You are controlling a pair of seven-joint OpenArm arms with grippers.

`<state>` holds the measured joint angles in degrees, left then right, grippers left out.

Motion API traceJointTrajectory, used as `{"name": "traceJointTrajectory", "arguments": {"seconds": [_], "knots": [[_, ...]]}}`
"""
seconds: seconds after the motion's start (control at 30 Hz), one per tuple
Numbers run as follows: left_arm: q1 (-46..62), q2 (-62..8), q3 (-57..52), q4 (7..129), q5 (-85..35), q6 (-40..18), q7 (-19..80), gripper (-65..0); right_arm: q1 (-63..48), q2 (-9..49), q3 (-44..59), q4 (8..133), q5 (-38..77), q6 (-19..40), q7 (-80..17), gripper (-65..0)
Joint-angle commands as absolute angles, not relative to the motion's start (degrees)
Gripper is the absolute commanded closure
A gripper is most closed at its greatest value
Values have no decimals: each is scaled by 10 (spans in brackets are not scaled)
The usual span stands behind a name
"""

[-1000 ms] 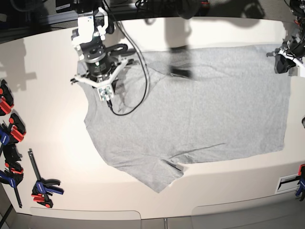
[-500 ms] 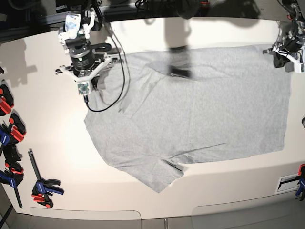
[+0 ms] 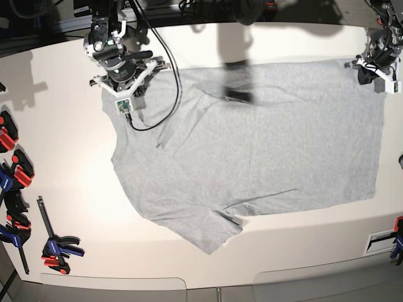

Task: Fold the T-shirt properly
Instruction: 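Pull the grasped shoulder outward with the right gripper to flatten the shirt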

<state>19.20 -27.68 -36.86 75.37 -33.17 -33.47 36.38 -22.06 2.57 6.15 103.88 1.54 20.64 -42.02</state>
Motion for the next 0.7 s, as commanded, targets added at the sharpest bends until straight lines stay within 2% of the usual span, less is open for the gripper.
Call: {"name": "traceJointTrajectory", "arguments": {"seconds": [0.0,0.3,0.67], "knots": [[192,-291,-374,761,-339,-338,364,0,-218,27,63,1048,17,211,-419,0],[247,-291,-374,761,-339,-338,321,0,-219,60,64,1048,17,210,-504,0],[289,-291,-374,761,-341,-338,289,0,-284,75,64,1048,17,211,-484,0]]}}
